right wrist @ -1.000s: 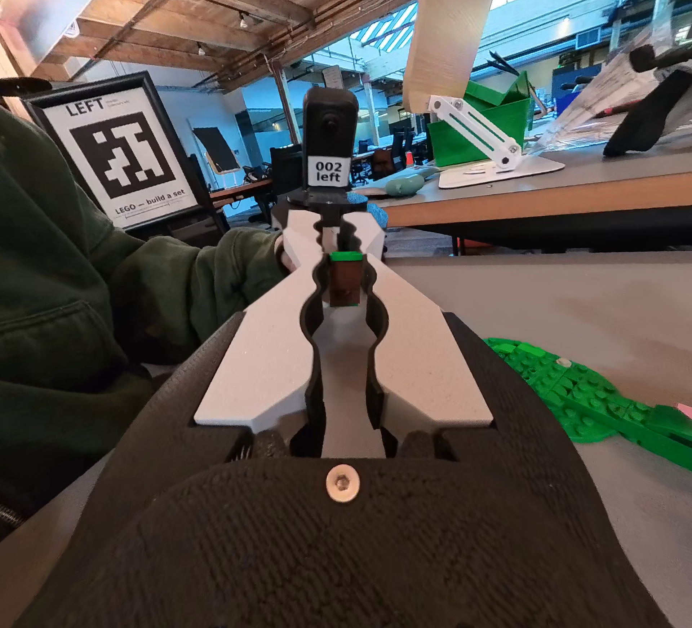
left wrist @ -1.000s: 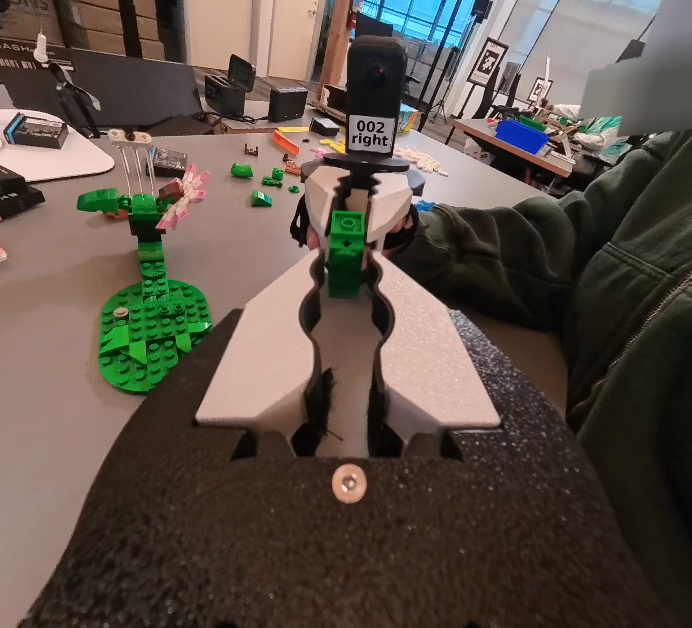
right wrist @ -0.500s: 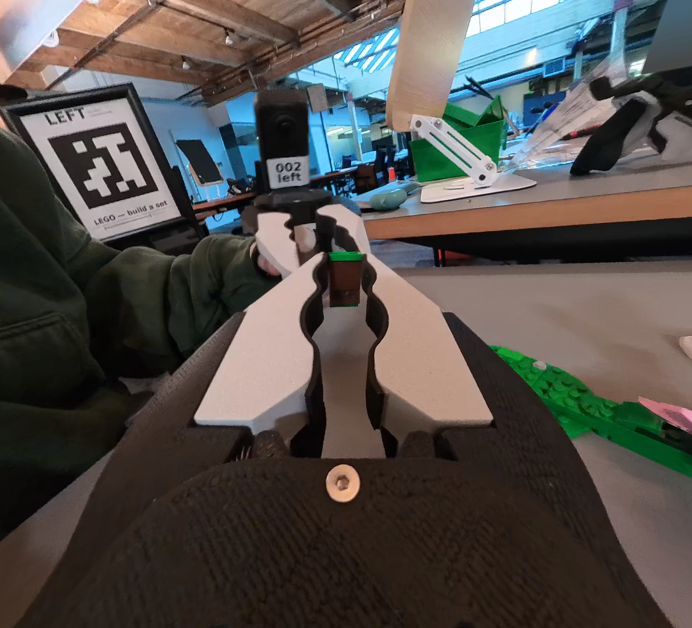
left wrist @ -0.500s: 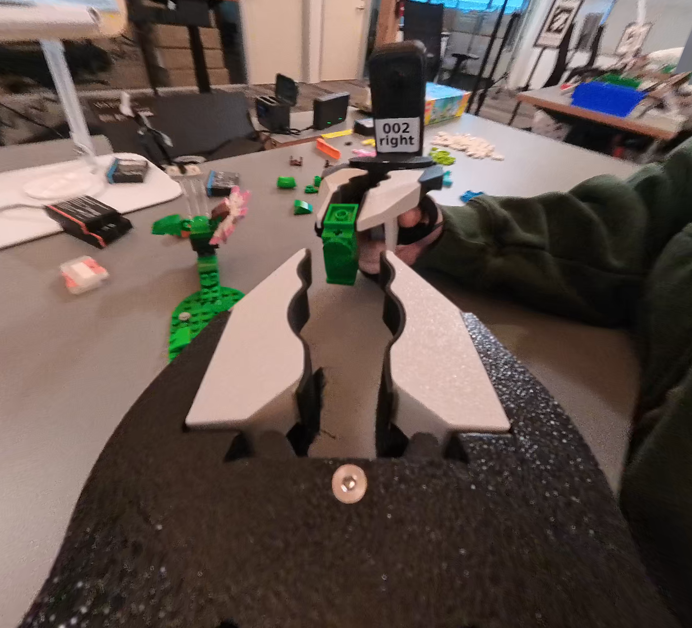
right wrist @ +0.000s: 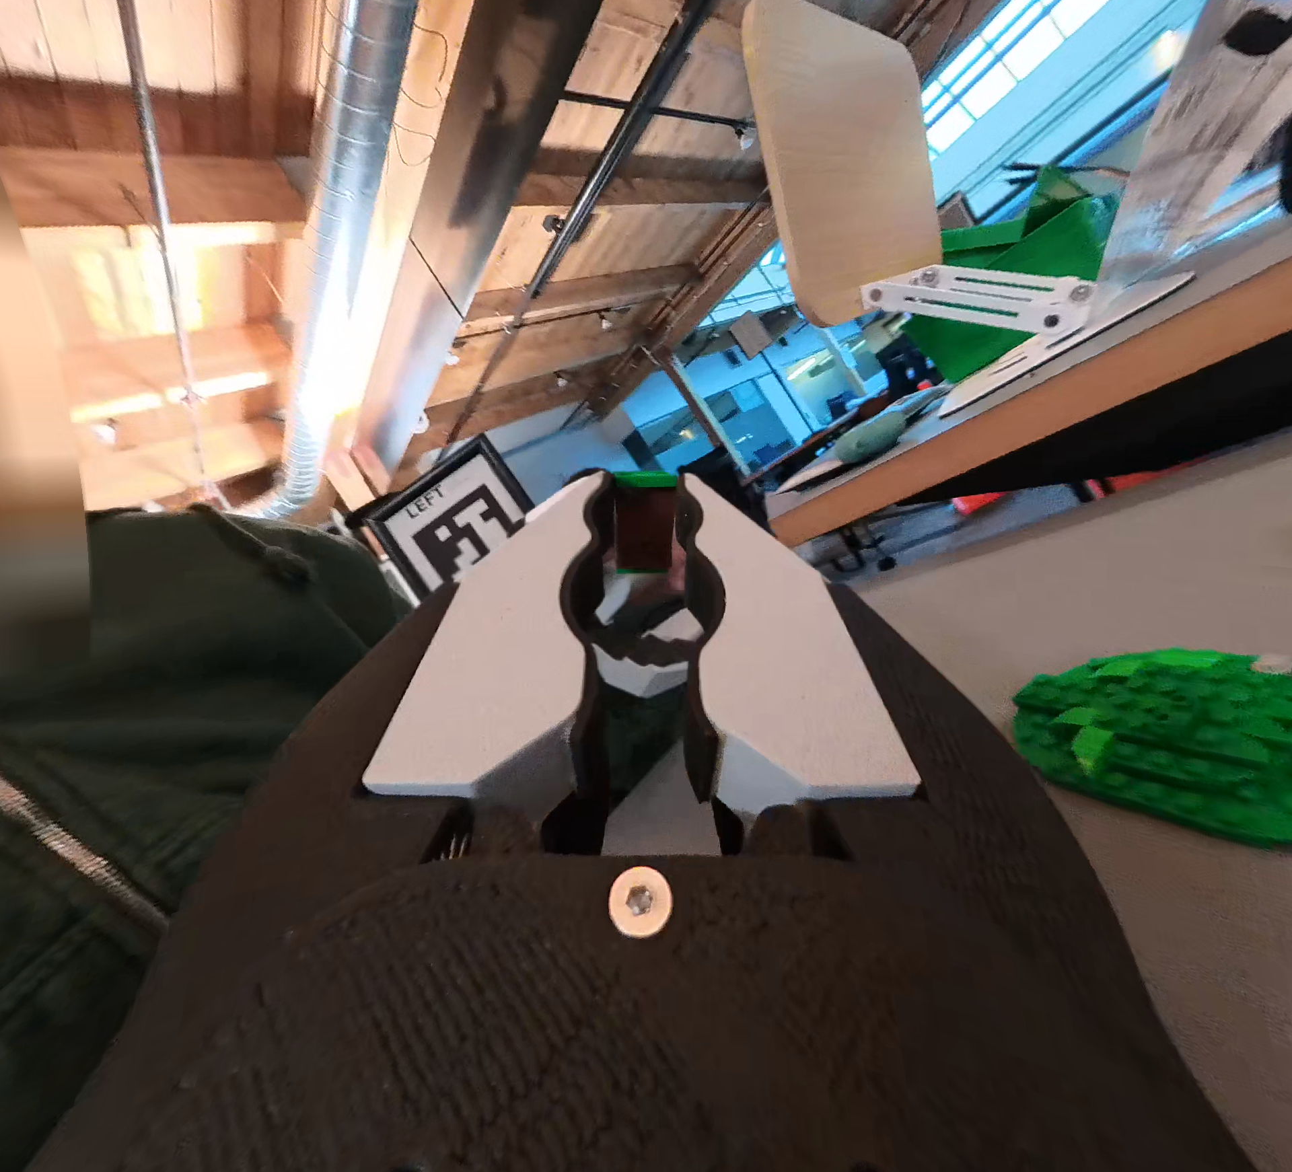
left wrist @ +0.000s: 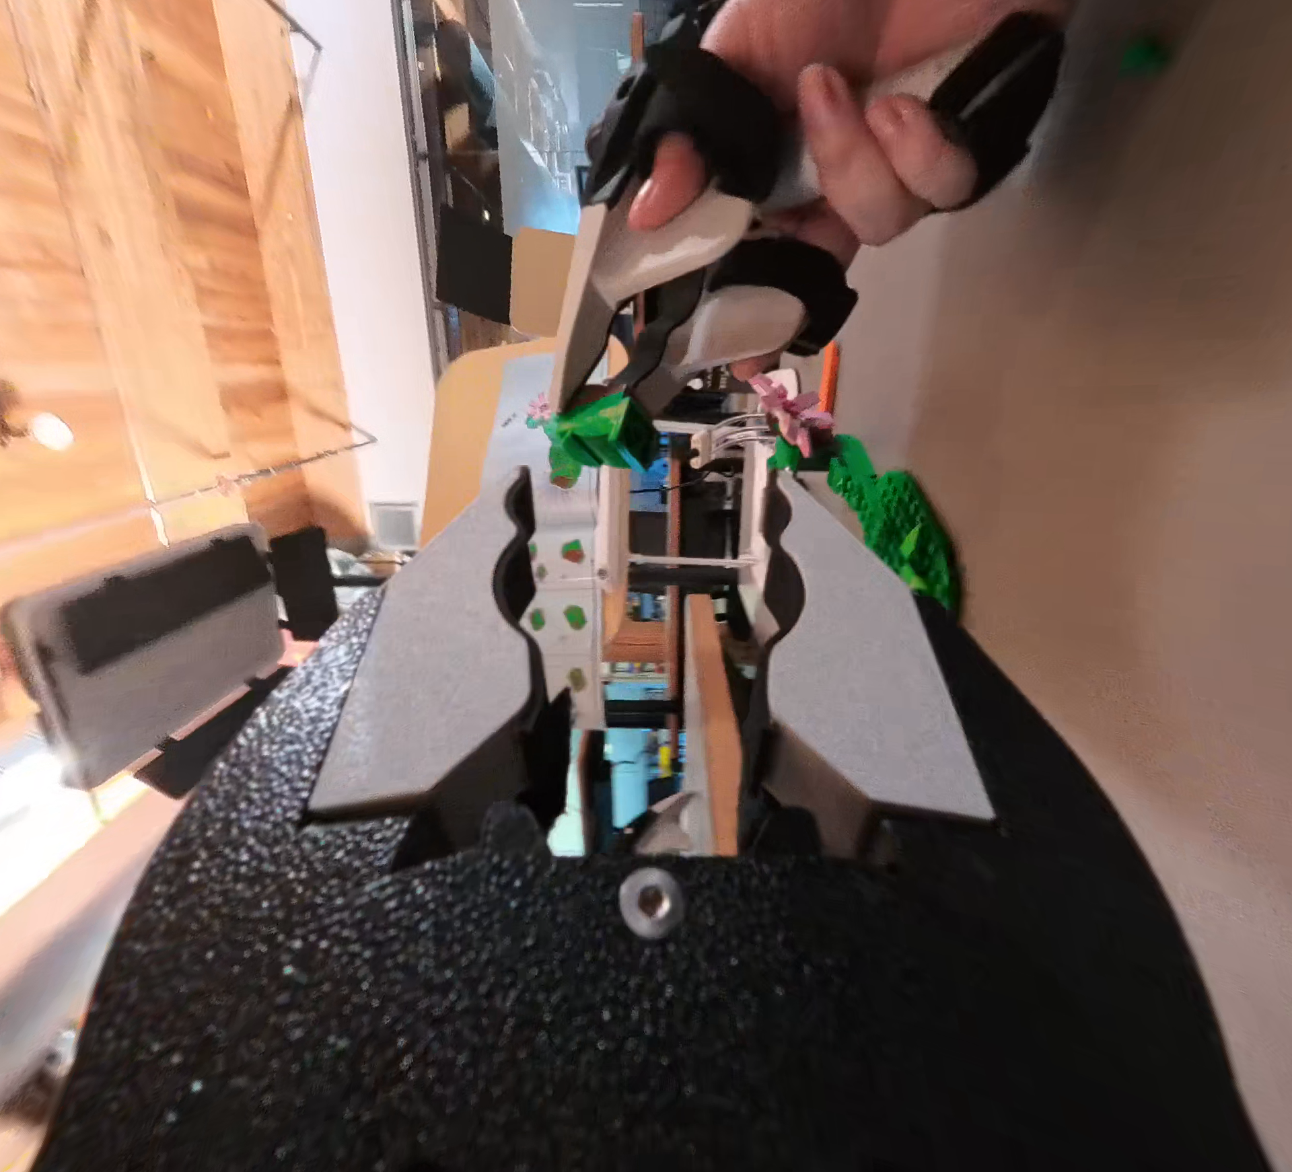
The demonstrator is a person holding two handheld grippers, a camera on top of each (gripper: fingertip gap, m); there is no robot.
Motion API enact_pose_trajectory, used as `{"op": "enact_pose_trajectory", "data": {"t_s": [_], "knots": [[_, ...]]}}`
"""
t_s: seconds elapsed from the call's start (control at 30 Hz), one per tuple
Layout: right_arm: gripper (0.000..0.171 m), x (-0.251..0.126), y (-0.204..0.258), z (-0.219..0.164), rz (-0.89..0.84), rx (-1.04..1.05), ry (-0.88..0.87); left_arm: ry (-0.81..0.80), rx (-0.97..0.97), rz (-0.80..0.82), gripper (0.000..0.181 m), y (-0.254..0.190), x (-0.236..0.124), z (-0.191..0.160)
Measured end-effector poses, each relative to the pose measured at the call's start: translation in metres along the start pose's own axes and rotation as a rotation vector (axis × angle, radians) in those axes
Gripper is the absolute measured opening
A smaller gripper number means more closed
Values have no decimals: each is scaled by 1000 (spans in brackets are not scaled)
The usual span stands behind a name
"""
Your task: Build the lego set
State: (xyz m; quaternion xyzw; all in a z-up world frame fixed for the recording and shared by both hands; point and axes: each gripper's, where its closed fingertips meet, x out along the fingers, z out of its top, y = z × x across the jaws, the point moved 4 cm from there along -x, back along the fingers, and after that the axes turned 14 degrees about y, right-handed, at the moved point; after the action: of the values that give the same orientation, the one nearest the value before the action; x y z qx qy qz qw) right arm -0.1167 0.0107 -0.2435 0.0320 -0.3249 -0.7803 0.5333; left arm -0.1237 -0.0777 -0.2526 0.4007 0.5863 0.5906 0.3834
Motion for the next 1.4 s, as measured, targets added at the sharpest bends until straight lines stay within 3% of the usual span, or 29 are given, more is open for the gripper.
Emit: {"op": "enact_pose_trajectory", "data": {"t_s": [0.33, 0.63, 0.87, 1.17, 1.4], "knots": [[15, 6, -3, -8, 46, 88, 48, -25, 396, -20, 59, -12, 6, -1], [15, 6, -4, -10, 51, 106, 61, -15, 499, 66, 41, -7, 11, 3], [15, 6, -6, -11, 34, 103, 71, -10, 497, 111, 21, -3, 10, 6], [15, 6, -5, -10, 38, 92, 63, 3, 494, 129, 19, -1, 10, 8], [21, -4, -6, 4, -39, 15, -39, 62, 263, 112, 14, 6, 13, 6]]}}
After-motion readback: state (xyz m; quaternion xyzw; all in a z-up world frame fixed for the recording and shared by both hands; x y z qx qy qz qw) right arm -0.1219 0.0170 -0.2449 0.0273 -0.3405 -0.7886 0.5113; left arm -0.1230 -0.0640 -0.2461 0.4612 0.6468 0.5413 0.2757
